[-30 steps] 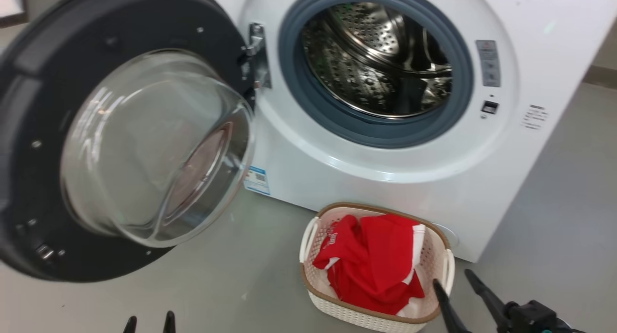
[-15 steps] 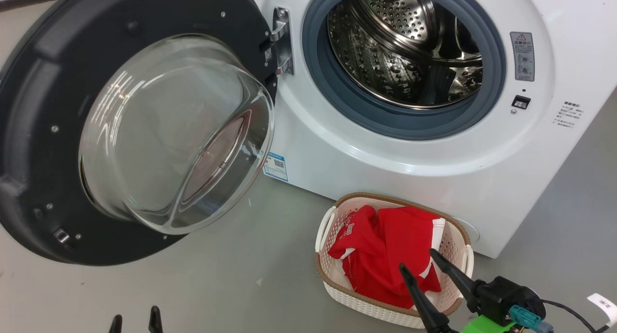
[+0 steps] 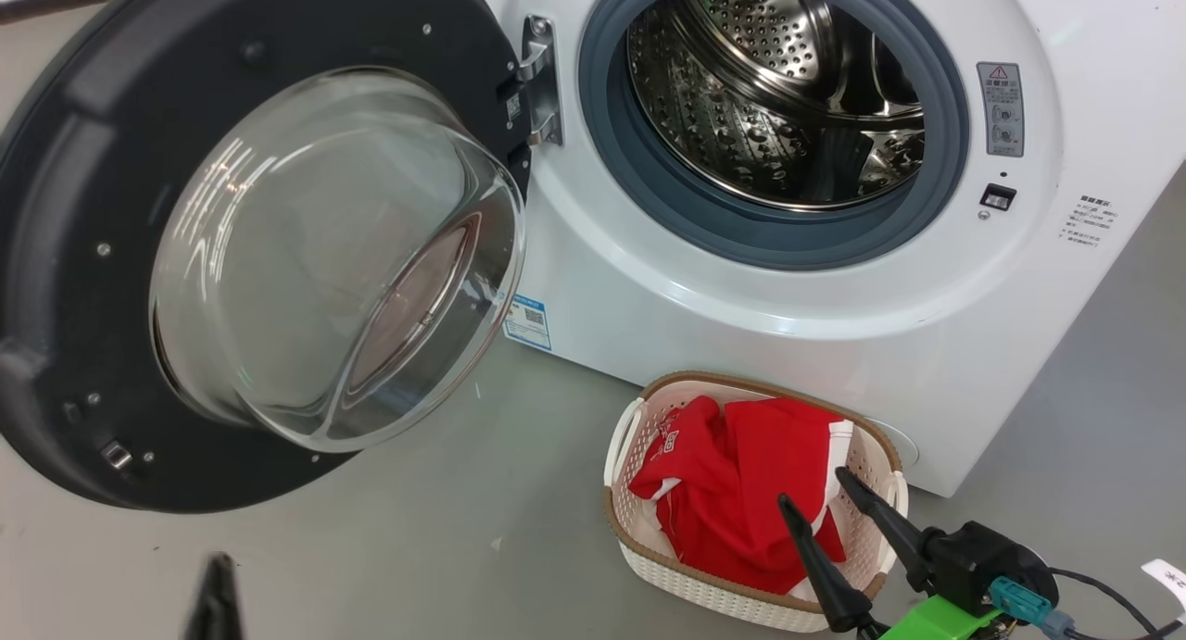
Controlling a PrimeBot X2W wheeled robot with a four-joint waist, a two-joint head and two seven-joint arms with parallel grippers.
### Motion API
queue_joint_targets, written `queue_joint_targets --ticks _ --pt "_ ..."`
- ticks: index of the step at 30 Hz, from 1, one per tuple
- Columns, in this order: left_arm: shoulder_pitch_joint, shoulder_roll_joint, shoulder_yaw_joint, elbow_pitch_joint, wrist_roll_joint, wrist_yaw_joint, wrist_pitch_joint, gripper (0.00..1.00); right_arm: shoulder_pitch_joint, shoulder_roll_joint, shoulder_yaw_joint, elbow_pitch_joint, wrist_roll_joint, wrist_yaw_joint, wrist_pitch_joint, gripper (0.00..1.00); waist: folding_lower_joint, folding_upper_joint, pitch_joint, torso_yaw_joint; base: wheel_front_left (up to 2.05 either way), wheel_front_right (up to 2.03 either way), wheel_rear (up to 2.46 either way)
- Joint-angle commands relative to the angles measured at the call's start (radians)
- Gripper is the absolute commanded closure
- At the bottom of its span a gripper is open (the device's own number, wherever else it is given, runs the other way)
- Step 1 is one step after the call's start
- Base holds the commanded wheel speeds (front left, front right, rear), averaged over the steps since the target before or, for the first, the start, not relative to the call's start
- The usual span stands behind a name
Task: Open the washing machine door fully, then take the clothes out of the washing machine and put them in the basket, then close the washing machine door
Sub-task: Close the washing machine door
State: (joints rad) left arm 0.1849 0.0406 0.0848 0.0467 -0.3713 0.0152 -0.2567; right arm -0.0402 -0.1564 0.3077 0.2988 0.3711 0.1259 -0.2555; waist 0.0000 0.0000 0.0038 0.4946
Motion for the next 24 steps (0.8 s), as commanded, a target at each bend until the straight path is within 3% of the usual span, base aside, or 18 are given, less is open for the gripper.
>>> queue_joint_targets --ticks 1,6,11,17,24 --pt "-0.049 0.010 0.056 -0.057 -0.004 -0.012 -0.005 1.00 0.002 -0.002 0.010 -0.024 0.010 0.005 -0.006 0.00 0.0000 0.0000 -0.001 -0.001 0.00 0.00 0.00" --pt "-0.134 0.024 0.184 -0.200 0.025 -0.075 -0.005 1.00 0.029 0.015 -0.013 -0.029 0.002 0.005 -0.006 0.00 0.0000 0.0000 0.004 -0.003 0.00 0.00 0.00" --pt "-0.282 0.119 0.283 -0.269 0.051 -0.118 -0.005 1.00 0.044 0.026 -0.027 -0.032 -0.002 0.005 -0.006 0.00 0.0000 0.0000 0.010 -0.005 0.00 0.00 0.00" --pt "-0.478 0.263 0.341 -0.184 -0.045 -0.141 -0.005 1.00 0.053 0.033 -0.048 -0.040 -0.007 0.005 -0.006 0.00 0.0000 0.0000 0.014 -0.010 0.00 0.00 0.00" --pt "-0.677 0.432 0.367 0.054 -0.234 -0.145 0.045 1.00 0.067 0.040 -0.067 -0.048 -0.015 0.005 -0.006 0.00 0.0000 0.0000 0.028 -0.020 0.00 0.00 0.00"
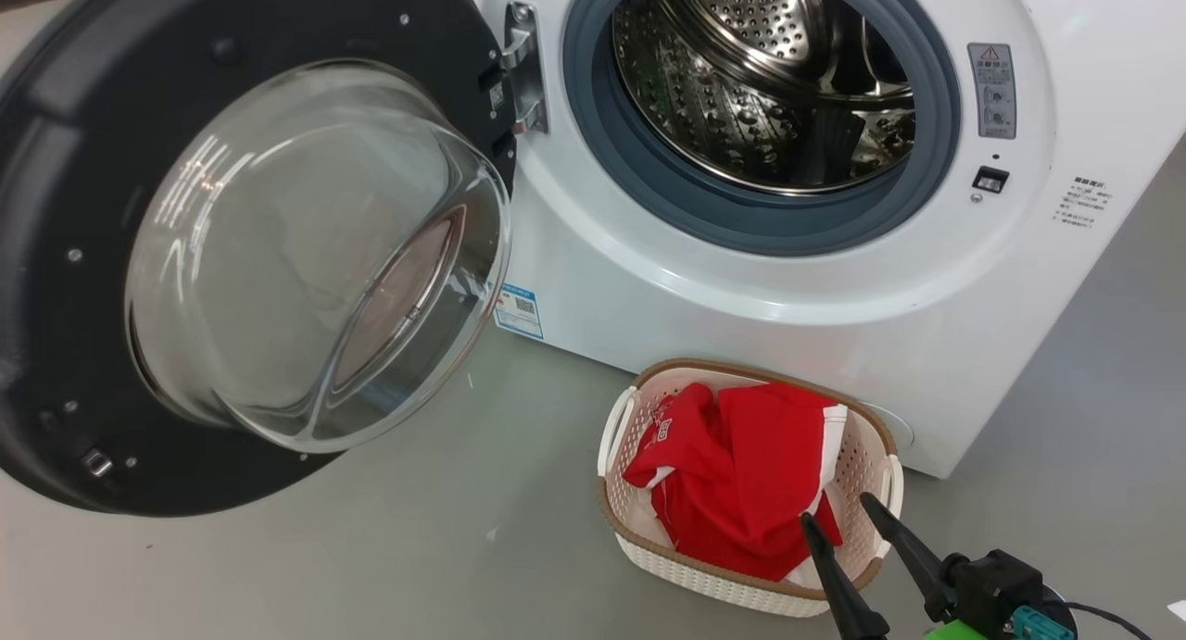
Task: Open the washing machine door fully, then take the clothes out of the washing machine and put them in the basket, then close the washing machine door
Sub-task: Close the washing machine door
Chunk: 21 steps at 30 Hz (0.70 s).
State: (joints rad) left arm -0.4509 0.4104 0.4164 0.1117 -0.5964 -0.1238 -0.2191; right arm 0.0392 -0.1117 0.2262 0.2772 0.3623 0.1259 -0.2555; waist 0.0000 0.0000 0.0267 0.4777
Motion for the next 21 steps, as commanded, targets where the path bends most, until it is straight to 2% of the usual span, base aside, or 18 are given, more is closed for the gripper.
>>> queue_joint_targets --ticks 1,4,10,15,16,21 --pt "-0.068 0.083 0.037 0.033 -0.043 -0.006 0.024 1.00 -0.012 -0.004 0.014 -0.026 -0.008 0.005 -0.006 0.00 0.0000 0.0000 0.008 -0.005 0.00 0.00 0.00" --pt "-0.135 0.151 0.014 0.173 -0.139 -0.007 0.097 1.00 -0.014 -0.005 0.012 -0.026 -0.009 0.005 -0.006 0.00 0.0000 0.0000 0.018 -0.009 0.00 0.00 0.00" --pt "-0.218 0.242 -0.056 0.432 -0.319 -0.007 0.315 1.00 -0.022 -0.011 0.018 -0.023 -0.010 0.005 -0.006 0.00 0.0000 0.0000 0.038 -0.015 0.00 0.00 0.00" --pt "-0.260 0.278 -0.104 0.578 -0.457 -0.007 0.530 1.00 -0.032 -0.016 0.028 -0.019 -0.012 0.005 -0.006 0.00 0.0000 0.0000 0.056 -0.023 0.00 0.00 0.00" --pt "-0.260 0.278 -0.104 0.578 -0.457 -0.007 0.530 1.00 -0.032 -0.016 0.028 -0.019 -0.012 0.005 -0.006 0.00 0.0000 0.0000 0.056 -0.023 0.00 0.00 0.00" --pt "-0.265 0.296 -0.154 0.626 -0.550 -0.007 0.691 1.00 -0.037 -0.022 0.032 -0.020 -0.011 0.005 -0.006 0.00 0.0000 0.0000 0.075 -0.027 0.00 0.00 0.00"
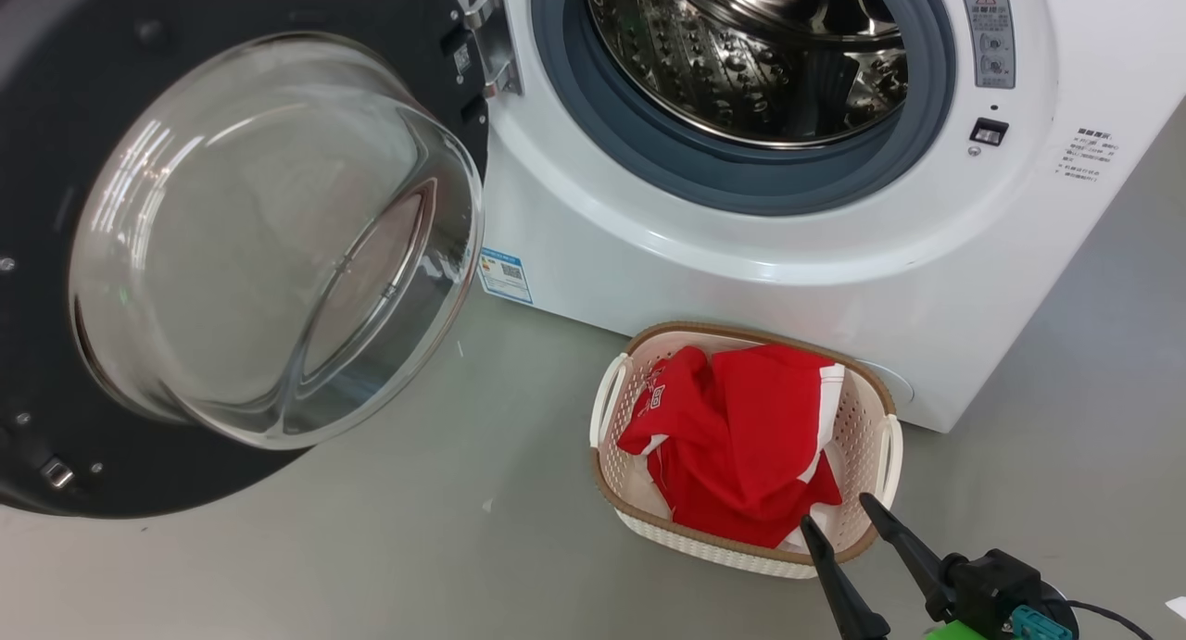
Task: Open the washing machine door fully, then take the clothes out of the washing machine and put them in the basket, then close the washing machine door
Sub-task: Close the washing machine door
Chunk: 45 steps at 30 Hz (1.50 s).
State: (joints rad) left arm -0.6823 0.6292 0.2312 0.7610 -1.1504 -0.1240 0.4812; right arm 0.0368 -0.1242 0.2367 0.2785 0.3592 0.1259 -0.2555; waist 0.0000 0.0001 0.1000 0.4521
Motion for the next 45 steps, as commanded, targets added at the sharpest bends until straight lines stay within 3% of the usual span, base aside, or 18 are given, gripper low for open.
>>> queue_joint_targets --ticks 1,11,21,32,40,45 --pt "-0.033 0.079 0.026 -0.015 -0.011 -0.007 0.014 1.00 -0.036 -0.010 0.023 -0.021 -0.008 0.005 -0.006 0.00 0.0000 -0.0001 0.005 -0.002 0.00 0.00 0.00" --pt "0.013 0.081 -0.027 -0.039 -0.106 -0.007 0.144 1.00 -0.044 -0.012 0.023 -0.017 -0.005 0.005 -0.006 0.00 0.0000 -0.0001 0.012 -0.014 0.00 0.00 0.00" --pt "0.103 0.092 -0.105 -0.277 -0.227 -0.007 0.306 1.00 -0.040 -0.003 0.010 -0.016 -0.006 0.005 -0.006 0.00 0.0000 -0.0001 -0.008 -0.016 0.00 0.00 0.00" --pt "0.190 0.099 -0.146 -0.507 -0.319 -0.007 0.363 1.00 -0.027 0.008 -0.010 -0.024 -0.008 0.005 -0.006 0.00 0.0000 -0.0001 -0.028 -0.054 0.00 0.00 0.00" --pt "0.212 0.072 -0.169 -0.638 -0.378 -0.007 0.382 1.00 -0.024 0.011 -0.030 -0.030 -0.013 0.005 -0.006 0.00 0.0000 -0.0001 -0.034 -0.092 0.00 0.00 0.00" --pt "0.207 0.025 -0.198 -0.721 -0.390 -0.007 0.364 1.00 -0.024 0.015 -0.058 -0.036 -0.016 0.005 -0.006 0.00 0.0000 -0.0001 -0.034 -0.127 0.00 0.00 0.00"
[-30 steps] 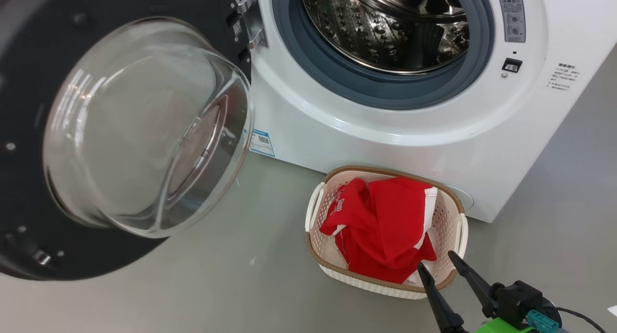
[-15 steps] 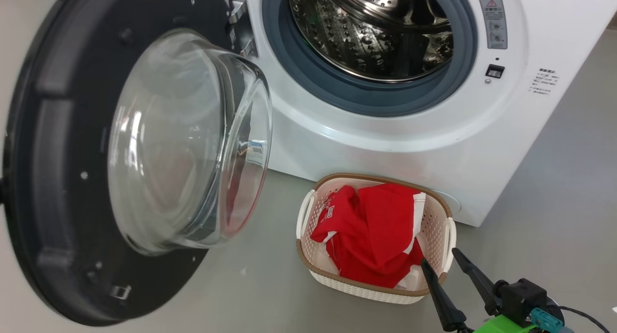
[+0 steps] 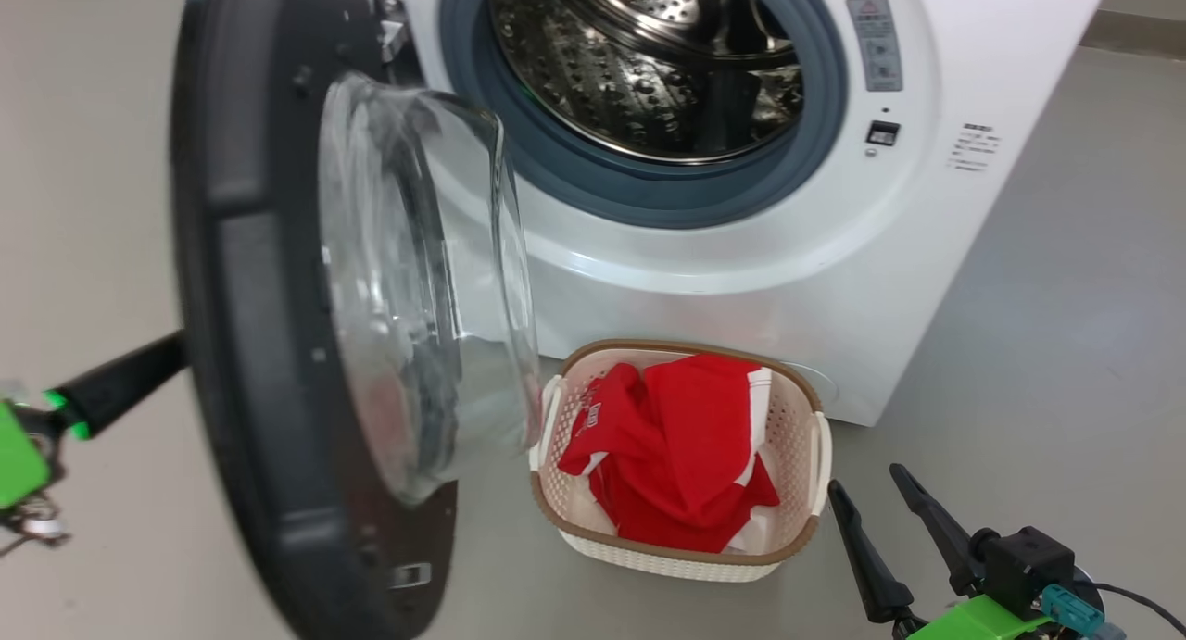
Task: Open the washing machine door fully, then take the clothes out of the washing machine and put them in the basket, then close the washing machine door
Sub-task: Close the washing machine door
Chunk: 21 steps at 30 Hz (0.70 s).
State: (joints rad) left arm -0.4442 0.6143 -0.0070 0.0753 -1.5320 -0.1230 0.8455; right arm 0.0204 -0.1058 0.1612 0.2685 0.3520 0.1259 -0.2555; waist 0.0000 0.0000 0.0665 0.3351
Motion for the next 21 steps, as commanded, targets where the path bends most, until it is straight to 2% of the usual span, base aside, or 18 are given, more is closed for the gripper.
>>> queue_joint_targets --ticks 1,10,21 --pt "-0.035 0.032 0.035 -0.044 -0.001 -0.008 -0.012 1.00 -0.008 -0.003 0.014 -0.028 -0.010 0.005 -0.006 0.00 0.0000 0.0000 -0.001 -0.017 0.00 0.00 0.00" --pt "-0.093 -0.054 -0.045 -0.083 0.058 -0.008 -0.116 1.00 -0.002 0.005 -0.002 -0.033 -0.014 0.005 -0.006 0.00 0.0000 0.0000 -0.009 -0.092 0.00 0.00 0.00" --pt "-0.172 -0.125 -0.152 -0.096 0.129 -0.008 -0.283 1.00 -0.016 0.019 -0.022 -0.042 -0.015 0.005 -0.006 0.00 0.0000 0.0000 0.024 -0.193 0.00 0.00 0.00"
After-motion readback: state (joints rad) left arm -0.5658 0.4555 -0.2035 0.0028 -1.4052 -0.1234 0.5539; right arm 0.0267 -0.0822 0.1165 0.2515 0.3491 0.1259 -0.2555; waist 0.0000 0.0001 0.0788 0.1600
